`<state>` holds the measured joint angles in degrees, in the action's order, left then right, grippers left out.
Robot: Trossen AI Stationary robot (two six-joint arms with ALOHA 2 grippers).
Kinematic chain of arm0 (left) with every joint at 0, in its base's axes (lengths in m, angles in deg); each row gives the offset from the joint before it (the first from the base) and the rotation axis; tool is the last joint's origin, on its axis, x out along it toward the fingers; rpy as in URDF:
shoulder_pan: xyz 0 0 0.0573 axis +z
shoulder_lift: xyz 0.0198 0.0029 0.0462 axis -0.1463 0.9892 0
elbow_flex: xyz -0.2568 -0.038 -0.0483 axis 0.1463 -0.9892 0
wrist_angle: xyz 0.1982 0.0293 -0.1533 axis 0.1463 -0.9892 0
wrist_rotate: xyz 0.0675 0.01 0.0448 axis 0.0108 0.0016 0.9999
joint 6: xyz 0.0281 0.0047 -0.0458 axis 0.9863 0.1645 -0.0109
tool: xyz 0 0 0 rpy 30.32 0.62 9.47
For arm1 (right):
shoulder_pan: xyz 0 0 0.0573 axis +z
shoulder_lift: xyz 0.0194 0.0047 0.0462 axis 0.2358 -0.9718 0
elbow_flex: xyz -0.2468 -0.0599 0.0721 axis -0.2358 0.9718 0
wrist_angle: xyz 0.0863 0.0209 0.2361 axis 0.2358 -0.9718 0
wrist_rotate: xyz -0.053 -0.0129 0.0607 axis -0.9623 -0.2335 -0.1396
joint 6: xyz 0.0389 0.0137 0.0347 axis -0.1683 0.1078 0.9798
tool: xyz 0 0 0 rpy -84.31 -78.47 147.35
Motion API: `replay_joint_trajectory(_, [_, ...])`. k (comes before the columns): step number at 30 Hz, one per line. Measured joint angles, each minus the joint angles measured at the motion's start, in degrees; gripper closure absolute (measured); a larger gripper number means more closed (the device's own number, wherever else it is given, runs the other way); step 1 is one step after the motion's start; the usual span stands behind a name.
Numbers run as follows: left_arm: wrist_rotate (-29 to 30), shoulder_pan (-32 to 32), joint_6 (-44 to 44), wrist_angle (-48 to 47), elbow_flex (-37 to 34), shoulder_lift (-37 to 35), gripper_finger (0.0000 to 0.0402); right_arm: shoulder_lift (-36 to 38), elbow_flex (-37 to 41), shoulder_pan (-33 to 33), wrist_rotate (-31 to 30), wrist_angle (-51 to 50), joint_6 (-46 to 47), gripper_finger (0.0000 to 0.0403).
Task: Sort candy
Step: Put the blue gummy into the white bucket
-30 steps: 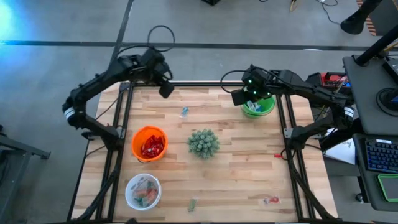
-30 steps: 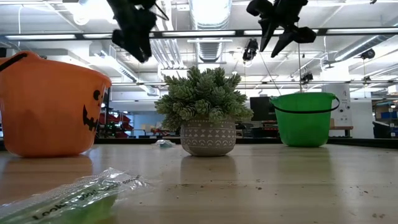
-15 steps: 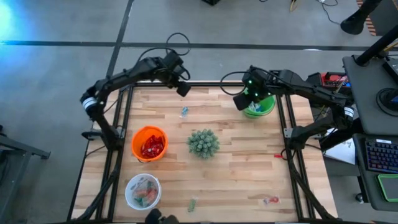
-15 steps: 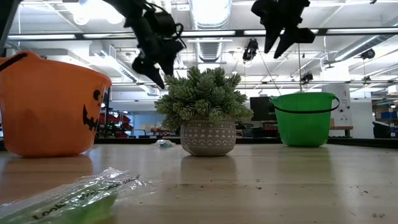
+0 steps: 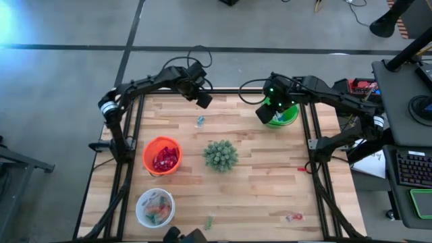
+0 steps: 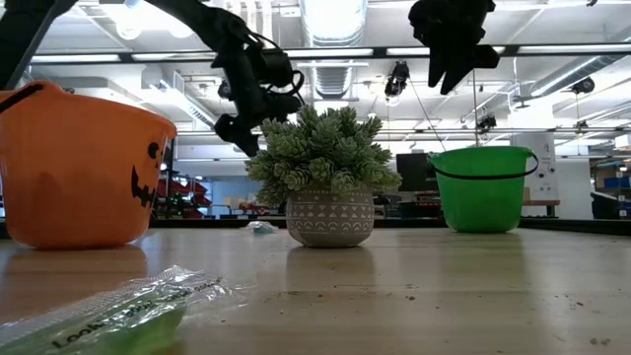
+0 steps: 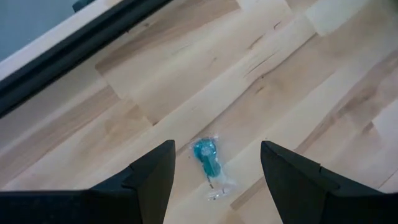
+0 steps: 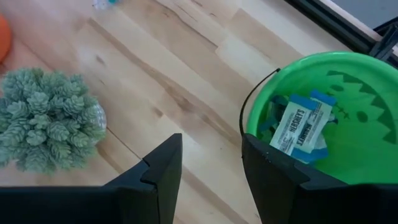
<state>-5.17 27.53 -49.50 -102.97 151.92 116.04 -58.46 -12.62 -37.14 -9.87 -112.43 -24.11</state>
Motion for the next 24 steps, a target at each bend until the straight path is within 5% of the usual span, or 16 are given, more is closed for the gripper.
replay_joint_trajectory(12, [0.1, -2.3, 1.1, -0.5, -0.7, 3.5, 0.0183, 0.0, 0.0, 0.0, 0.0, 0.0, -0.6, 0.025])
replay_joint_trajectory(24, [0.2, -2.9, 0.7, 2.2, -8.6, 4.1, 0.0183, 0.0, 0.0, 0.0, 0.0, 0.0, 0.1, 0.025])
